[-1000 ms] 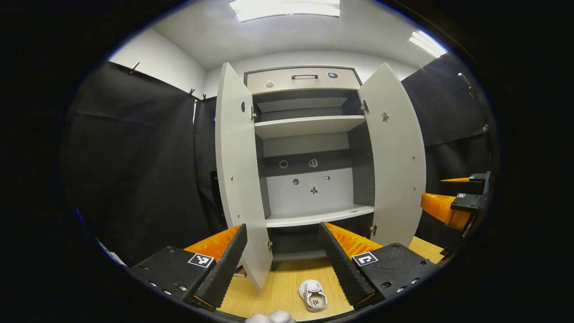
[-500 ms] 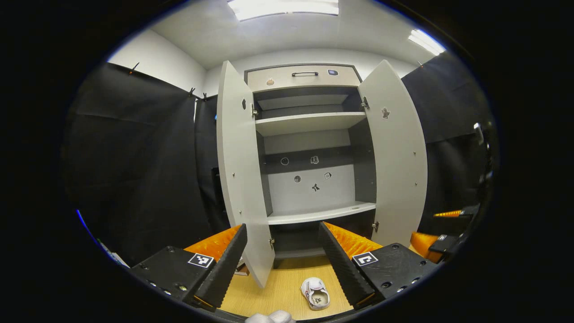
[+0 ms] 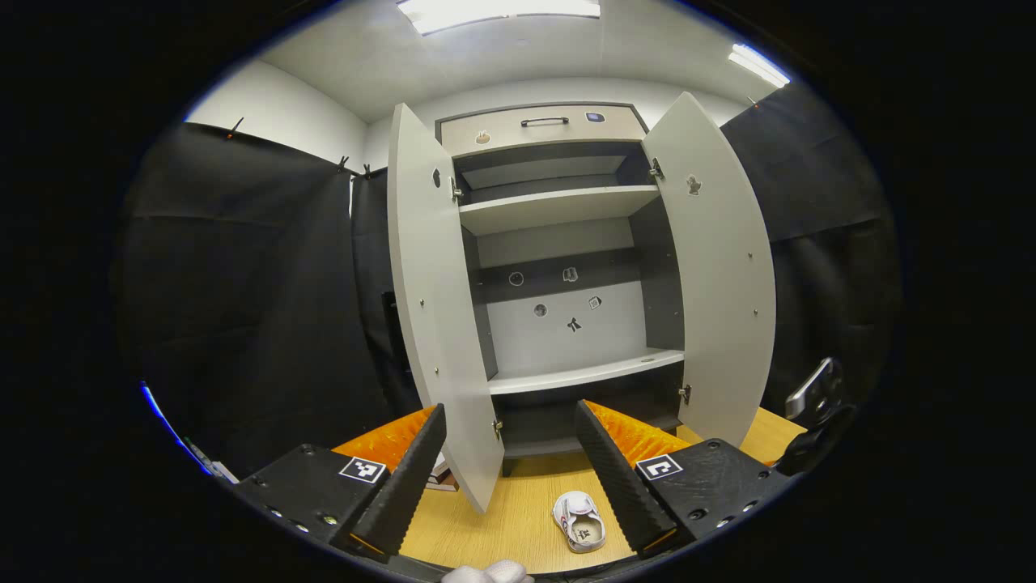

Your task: Grab one shoe with the right hand and put it into the shoe cabinet, grab the other shoe with the left hand and put it into the shoe cabinet; then close the right door with the right hand and the left door with the left hand.

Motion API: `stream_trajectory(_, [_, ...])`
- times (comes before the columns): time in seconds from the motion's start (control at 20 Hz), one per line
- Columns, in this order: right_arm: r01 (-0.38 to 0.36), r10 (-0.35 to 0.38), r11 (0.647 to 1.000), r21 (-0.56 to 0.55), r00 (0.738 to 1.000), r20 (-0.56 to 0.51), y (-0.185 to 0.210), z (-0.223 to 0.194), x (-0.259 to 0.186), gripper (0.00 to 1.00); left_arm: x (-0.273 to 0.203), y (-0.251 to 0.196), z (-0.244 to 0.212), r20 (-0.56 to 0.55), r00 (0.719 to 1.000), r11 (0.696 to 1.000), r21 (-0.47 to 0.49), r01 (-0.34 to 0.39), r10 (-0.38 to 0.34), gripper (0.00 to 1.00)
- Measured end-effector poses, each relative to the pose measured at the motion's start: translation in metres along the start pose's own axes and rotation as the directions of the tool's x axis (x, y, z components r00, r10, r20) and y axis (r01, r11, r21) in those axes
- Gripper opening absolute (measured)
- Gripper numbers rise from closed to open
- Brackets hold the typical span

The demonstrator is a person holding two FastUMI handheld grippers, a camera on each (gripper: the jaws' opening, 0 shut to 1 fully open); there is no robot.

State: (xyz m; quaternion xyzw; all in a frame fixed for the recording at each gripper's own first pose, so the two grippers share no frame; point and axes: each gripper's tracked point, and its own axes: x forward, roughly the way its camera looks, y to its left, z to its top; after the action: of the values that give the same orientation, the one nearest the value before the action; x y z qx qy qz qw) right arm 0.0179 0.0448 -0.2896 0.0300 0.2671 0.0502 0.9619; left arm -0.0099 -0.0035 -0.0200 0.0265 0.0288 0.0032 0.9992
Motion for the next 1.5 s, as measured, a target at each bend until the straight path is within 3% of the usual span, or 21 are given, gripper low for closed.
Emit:
stream_trajectory(0.15, [-0.033,0.034,0.999,0.014,0.997,-0.062,0.012,-0.023,0.035,0.96,-0.001,0.002,-0.003,-0.01,1.0,1.0,0.008,-0.015,0.015,0.96])
stream_trajectory(0.2, [-0.038,0.039,0.999,0.009,0.996,-0.083,0.016,-0.031,0.047,0.89,-0.002,0.004,-0.004,-0.012,1.0,1.0,0.008,-0.019,0.019,0.96])
stream_trajectory(0.25, [-0.042,0.042,0.999,0.007,0.994,-0.101,0.019,-0.036,0.06,0.93,-0.002,0.005,-0.004,-0.015,1.0,1.0,0.009,-0.023,0.023,0.96])
stream_trajectory(0.55, [-0.045,0.051,0.998,0.033,0.982,-0.184,0.023,-0.06,0.131,0.91,0.002,0.017,-0.007,-0.038,0.997,0.998,0.014,-0.062,0.063,0.96])
stream_trajectory(0.75, [-0.025,0.041,0.997,0.078,0.977,-0.211,0.025,-0.061,0.176,0.88,0.007,0.025,-0.005,-0.044,0.995,0.995,0.014,-0.094,0.094,0.96])
stream_trajectory(0.85, [-0.008,0.022,0.998,0.069,0.977,-0.213,0.024,-0.057,0.195,0.79,0.009,0.027,-0.007,-0.049,0.993,0.994,0.011,-0.109,0.109,0.96])
stream_trajectory(1.1, [-0.01,0.025,0.997,0.075,0.979,-0.204,0.016,-0.046,0.219,0.72,0.021,0.024,-0.02,-0.094,0.989,0.993,0.0,-0.117,0.116,0.96])
stream_trajectory(1.2, [-0.002,0.02,0.996,0.089,0.98,-0.196,0.005,-0.043,0.224,0.64,0.024,0.022,-0.023,-0.103,0.988,0.993,-0.002,-0.116,0.115,0.96])
stream_trajectory(1.25, [0.006,0.012,0.996,0.094,0.982,-0.187,-0.001,-0.042,0.225,0.52,0.028,0.022,-0.023,-0.105,0.988,0.993,0.0,-0.118,0.117,0.96])
stream_trajectory(1.35, [-0.02,0.038,0.995,0.094,0.981,-0.192,0.002,-0.043,0.223,0.14,0.033,0.02,-0.024,-0.107,0.987,0.993,-0.005,-0.118,0.117,0.96])
stream_trajectory(1.5, [-0.047,0.063,0.996,0.082,0.977,-0.205,0.004,-0.043,0.222,0.11,0.035,0.019,-0.022,-0.103,0.988,0.993,-0.008,-0.119,0.117,0.96])
